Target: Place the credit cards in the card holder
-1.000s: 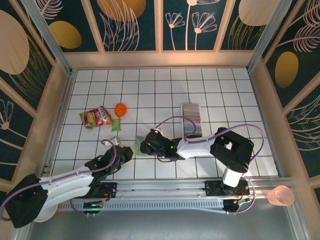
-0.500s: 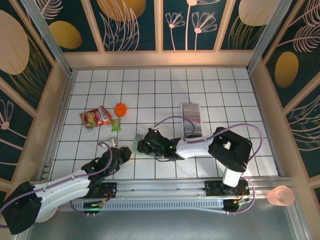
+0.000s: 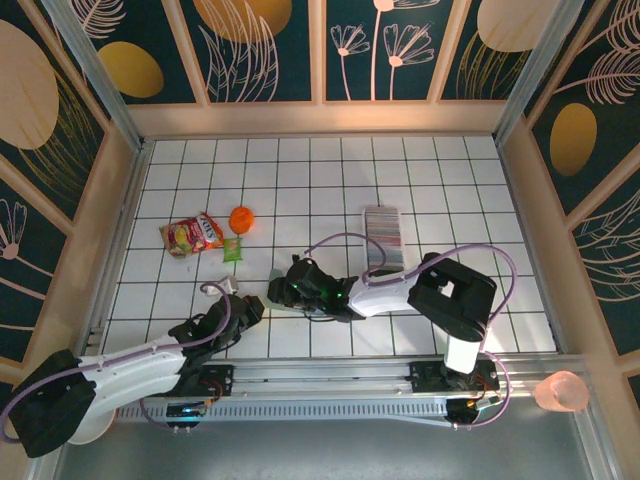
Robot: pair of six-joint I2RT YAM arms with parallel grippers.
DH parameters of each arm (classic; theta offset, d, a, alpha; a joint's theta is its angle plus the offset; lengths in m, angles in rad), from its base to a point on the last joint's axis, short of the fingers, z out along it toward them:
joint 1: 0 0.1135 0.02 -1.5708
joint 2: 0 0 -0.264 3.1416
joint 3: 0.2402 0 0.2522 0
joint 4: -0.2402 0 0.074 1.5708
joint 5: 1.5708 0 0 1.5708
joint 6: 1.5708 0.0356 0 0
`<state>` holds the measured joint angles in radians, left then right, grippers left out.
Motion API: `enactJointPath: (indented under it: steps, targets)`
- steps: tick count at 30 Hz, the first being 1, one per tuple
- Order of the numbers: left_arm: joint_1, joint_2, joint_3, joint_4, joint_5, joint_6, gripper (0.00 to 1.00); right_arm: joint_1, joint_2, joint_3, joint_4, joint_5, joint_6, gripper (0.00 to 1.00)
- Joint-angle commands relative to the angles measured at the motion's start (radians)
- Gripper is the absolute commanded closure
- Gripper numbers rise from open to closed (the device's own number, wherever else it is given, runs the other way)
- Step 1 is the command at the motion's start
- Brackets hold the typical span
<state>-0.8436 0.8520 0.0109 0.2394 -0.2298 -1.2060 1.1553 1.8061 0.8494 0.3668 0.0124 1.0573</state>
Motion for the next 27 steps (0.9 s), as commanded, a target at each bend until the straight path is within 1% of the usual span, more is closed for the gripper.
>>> enactJointPath:
  steps: [1, 7, 10, 17, 20, 23, 27]
  targets:
    - [0.000, 0.013, -0.036, 0.050, -0.008, -0.003, 0.94, -0.009, 0.022, 0.034, 0.077, -0.027, 0.016, 0.53]
    - [0.001, 0.034, -0.040, 0.052, 0.000, 0.000, 0.93, -0.012, 0.037, 0.067, 0.119, -0.031, -0.004, 0.53]
    - [0.001, 0.041, -0.054, 0.072, -0.010, -0.006, 0.92, -0.015, 0.043, 0.109, 0.124, -0.040, -0.027, 0.53]
    - [0.001, 0.048, -0.076, 0.085, -0.040, -0.012, 0.90, -0.038, -0.001, 0.243, 0.039, -0.046, -0.138, 0.52]
    - [0.000, 0.047, -0.080, 0.085, -0.041, -0.013, 0.90, -0.039, -0.043, 0.307, -0.085, 0.009, -0.205, 0.52]
    - [0.000, 0.040, -0.067, 0.070, -0.039, 0.000, 0.89, -0.042, -0.104, 0.286, -0.200, 0.107, -0.214, 0.52]
    - [0.001, -0.031, -0.003, -0.088, -0.045, 0.060, 0.77, -0.029, -0.180, 0.194, -0.367, 0.174, -0.153, 0.52]
